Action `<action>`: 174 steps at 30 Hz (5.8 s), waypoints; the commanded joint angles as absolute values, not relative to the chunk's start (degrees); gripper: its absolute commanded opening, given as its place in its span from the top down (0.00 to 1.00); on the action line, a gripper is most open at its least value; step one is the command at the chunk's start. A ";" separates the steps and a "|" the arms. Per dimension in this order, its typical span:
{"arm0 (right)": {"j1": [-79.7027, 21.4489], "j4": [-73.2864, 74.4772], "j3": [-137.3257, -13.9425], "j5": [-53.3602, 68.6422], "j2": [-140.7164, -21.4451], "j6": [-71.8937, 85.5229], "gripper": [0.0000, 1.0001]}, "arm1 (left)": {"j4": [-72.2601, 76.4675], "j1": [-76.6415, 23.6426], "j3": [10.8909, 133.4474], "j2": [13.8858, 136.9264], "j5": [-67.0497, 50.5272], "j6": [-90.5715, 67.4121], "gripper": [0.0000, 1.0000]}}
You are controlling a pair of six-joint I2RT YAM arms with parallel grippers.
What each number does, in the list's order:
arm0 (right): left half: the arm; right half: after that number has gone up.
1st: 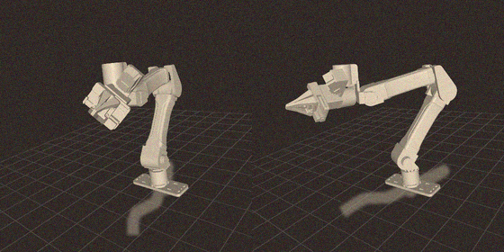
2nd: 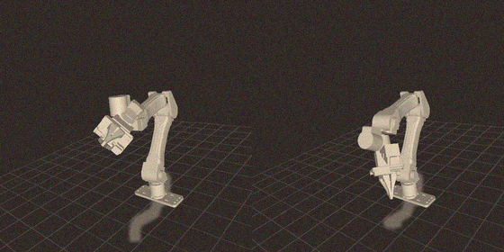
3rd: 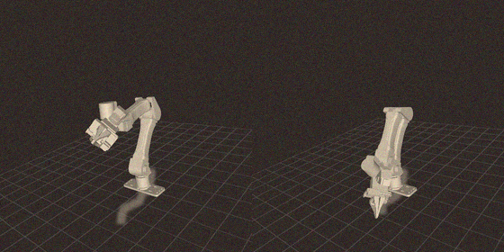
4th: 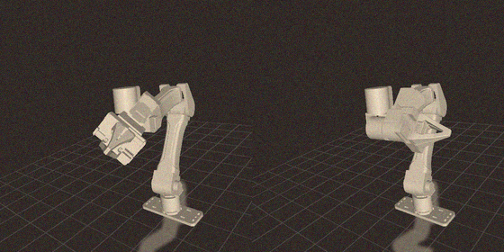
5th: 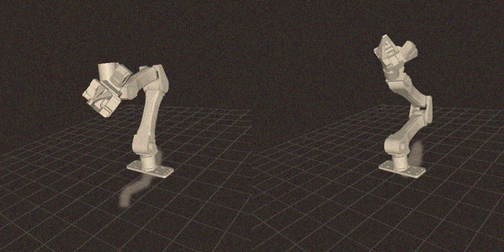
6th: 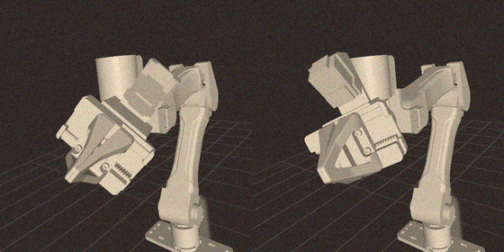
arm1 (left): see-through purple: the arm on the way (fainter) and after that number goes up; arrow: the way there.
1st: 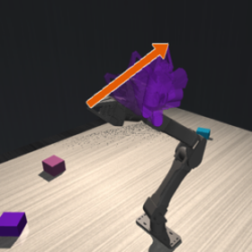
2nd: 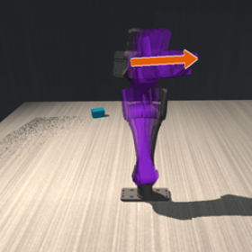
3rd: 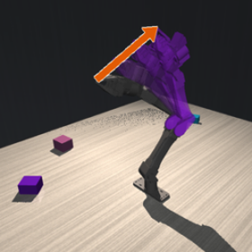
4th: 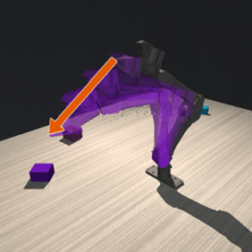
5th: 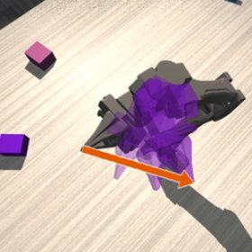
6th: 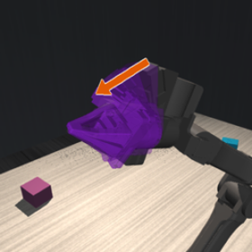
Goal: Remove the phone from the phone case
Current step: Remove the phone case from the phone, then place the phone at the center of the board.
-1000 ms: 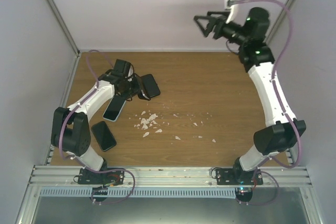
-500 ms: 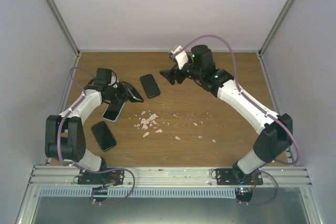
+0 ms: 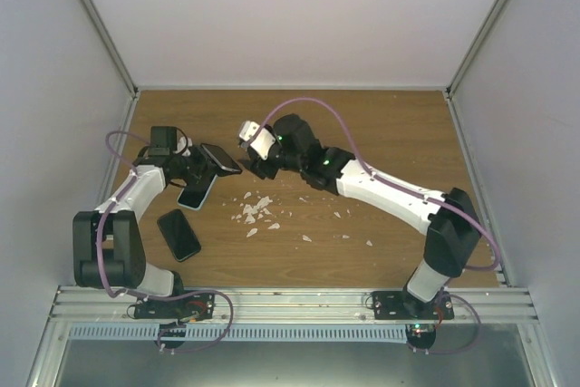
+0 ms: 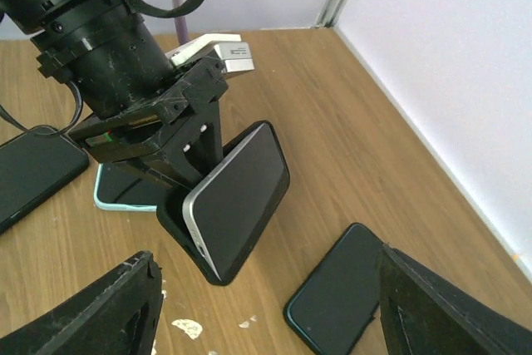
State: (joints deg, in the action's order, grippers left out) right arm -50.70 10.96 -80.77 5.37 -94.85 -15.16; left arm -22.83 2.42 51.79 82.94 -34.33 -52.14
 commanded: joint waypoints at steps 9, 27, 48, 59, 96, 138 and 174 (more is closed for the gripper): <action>-54.27 6.36 -83.15 0.35 -103.25 -19.26 0.36 | -15.22 3.05 50.46 80.92 -41.35 -55.92 1.00; -56.60 7.44 -88.73 0.09 -109.88 -21.24 0.44 | -14.51 2.90 50.54 81.74 -42.82 -57.17 1.00; -56.69 5.09 -88.36 -4.75 -111.67 -22.85 0.51 | -14.39 2.29 50.52 81.43 -43.08 -56.60 1.00; -56.71 0.74 -85.48 -8.52 -113.19 -26.96 0.54 | -13.41 1.22 51.06 81.80 -44.65 -56.87 1.00; -53.97 -9.25 -77.78 -12.04 -108.11 -31.50 1.00 | -19.03 -0.98 57.51 82.48 -46.81 -50.23 1.00; -39.05 6.49 -81.64 2.12 -87.27 -19.35 0.99 | -19.95 0.49 57.22 79.39 -40.06 -37.76 1.00; -11.50 -12.69 -42.51 -5.80 -75.05 -44.74 0.99 | -13.34 -2.99 59.68 81.34 -45.60 -36.12 1.00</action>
